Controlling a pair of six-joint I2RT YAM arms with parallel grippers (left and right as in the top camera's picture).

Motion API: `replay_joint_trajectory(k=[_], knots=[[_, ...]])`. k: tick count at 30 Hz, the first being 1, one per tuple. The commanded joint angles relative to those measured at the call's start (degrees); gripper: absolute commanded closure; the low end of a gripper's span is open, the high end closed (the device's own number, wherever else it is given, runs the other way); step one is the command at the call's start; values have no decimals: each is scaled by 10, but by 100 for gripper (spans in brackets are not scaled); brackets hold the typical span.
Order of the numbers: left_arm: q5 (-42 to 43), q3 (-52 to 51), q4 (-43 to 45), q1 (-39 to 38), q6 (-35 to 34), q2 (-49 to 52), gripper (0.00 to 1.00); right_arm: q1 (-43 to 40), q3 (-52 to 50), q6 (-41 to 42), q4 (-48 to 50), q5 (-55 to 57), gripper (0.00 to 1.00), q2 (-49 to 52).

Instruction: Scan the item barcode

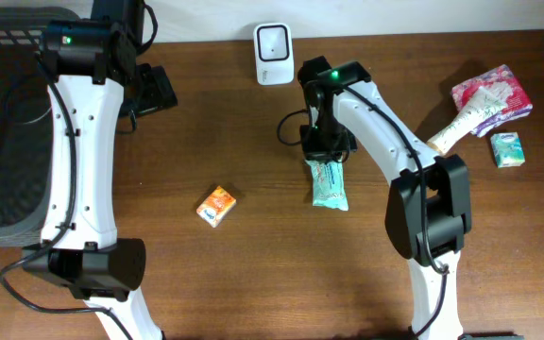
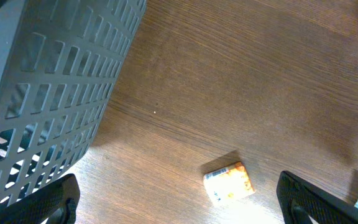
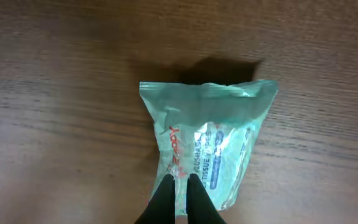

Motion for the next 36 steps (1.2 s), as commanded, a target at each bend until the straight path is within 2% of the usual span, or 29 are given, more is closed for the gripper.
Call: replay_joint_trajectory(k=[1, 4, 6, 8, 9, 11, 14, 17, 20, 22, 24, 26, 28, 30, 36], knots=[[-6, 6, 0, -2, -1, -15, 1, 5, -50, 2, 32, 30, 96, 2], [-6, 6, 0, -2, -1, -15, 1, 6, -132, 3, 120, 30, 96, 2], [-6, 6, 0, -2, -1, -15, 1, 6, -139, 3, 129, 30, 96, 2], [-6, 6, 0, -2, -1, -15, 1, 5, -84, 3, 64, 30, 96, -2], [-6, 6, 0, -2, -1, -15, 1, 5, -23, 3, -9, 30, 96, -2], [-6, 6, 0, -2, -1, -15, 1, 6, 28, 2, -96, 30, 96, -2], [-6, 6, 0, -2, -1, -15, 1, 7, 9, 1, -143, 30, 96, 0], [-6, 6, 0, -2, -1, -15, 1, 7, -56, 1, -97, 30, 95, 0], [-6, 6, 0, -2, -1, -15, 1, 10, -155, 3, 13, 13, 96, 0], [-6, 6, 0, -2, -1, -15, 1, 10, -186, 3, 42, 13, 96, 0], [-6, 6, 0, -2, -1, -15, 1, 8, -153, 3, 6, 11, 96, 0], [-6, 6, 0, -2, -1, -15, 1, 1, -58, 3, -60, 11, 96, 0], [-6, 6, -1, -2, -1, -15, 1, 0, 1, 3, -72, 11, 96, 0], [-6, 6, 0, -2, -1, -15, 1, 0, -6, 3, -52, 11, 96, 0], [-6, 6, -1, -2, -1, -15, 1, 2, -139, 3, 88, 11, 96, 1]])
